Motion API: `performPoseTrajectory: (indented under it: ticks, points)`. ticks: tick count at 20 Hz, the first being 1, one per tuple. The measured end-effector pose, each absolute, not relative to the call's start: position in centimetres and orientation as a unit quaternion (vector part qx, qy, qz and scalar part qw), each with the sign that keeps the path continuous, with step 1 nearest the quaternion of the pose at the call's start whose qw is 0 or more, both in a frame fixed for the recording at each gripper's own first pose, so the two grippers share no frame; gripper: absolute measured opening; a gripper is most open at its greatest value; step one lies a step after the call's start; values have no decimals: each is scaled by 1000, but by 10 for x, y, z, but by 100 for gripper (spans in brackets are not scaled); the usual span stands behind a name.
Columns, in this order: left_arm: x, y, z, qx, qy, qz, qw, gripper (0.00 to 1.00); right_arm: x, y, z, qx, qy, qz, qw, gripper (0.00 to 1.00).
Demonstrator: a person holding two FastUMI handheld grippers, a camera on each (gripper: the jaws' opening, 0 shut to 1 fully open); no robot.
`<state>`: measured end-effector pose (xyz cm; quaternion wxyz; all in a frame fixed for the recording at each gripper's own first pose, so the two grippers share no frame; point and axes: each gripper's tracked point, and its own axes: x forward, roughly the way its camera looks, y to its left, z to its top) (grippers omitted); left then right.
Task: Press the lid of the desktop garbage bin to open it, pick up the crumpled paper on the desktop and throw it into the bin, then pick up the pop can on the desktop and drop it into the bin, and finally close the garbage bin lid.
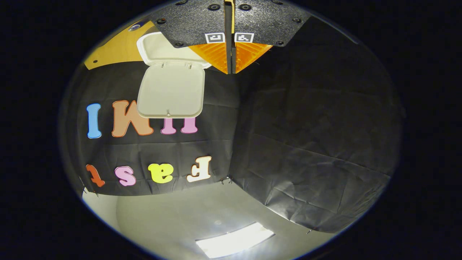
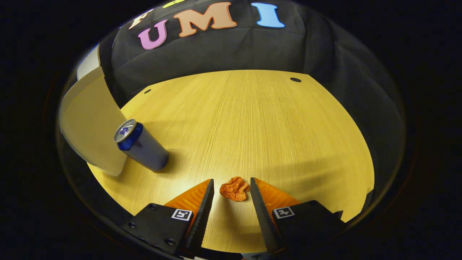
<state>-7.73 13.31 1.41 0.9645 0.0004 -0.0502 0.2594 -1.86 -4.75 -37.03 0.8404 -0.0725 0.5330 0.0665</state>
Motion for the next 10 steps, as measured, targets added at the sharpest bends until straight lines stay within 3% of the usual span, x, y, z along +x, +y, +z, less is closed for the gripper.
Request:
performPoseTrajectory:
  ticks: [4, 7, 10]
  points:
    - [-75, 126, 17, -1, -53, 252, 966, 0, -24, -52, -381, -105, 545, 68, 829, 63]
    - [-69, 122, 18, 0, -49, 244, 968, 0, -22, -49, -383, -117, 538, 77, 831, 36]
    - [-71, 119, 13, -1, -45, 238, 970, 0, -17, -49, -381, -128, 533, 74, 833, 23]
